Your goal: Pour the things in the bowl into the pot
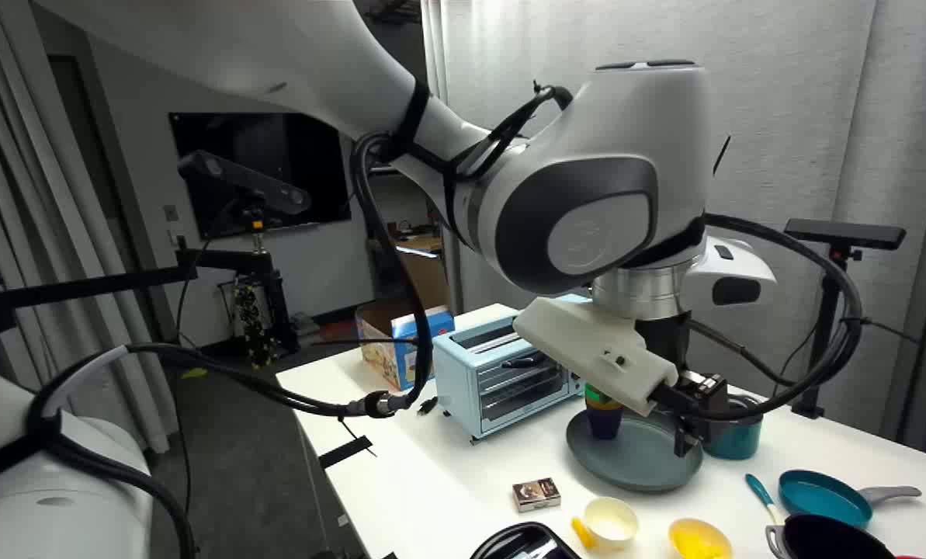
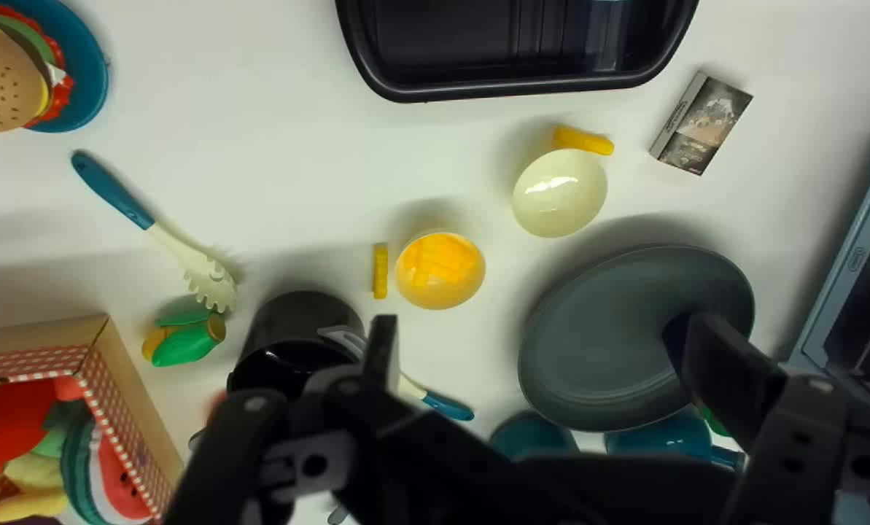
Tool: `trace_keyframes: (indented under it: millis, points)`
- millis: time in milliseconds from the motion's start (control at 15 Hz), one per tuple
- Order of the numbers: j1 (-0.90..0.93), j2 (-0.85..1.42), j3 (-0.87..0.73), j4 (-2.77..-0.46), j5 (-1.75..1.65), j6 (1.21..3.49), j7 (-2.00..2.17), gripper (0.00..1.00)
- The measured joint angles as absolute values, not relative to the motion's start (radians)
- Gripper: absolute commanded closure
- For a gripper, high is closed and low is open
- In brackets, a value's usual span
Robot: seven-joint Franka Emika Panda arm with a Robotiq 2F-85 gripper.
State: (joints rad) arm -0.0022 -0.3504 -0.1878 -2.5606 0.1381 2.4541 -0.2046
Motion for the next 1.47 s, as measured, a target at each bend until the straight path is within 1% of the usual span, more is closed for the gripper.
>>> trace_keyframes:
  millis: [1467]
  points:
    - [-0.016, -0.334, -0.186, -2.562, 0.125, 2.454, -0.205, 0.00]
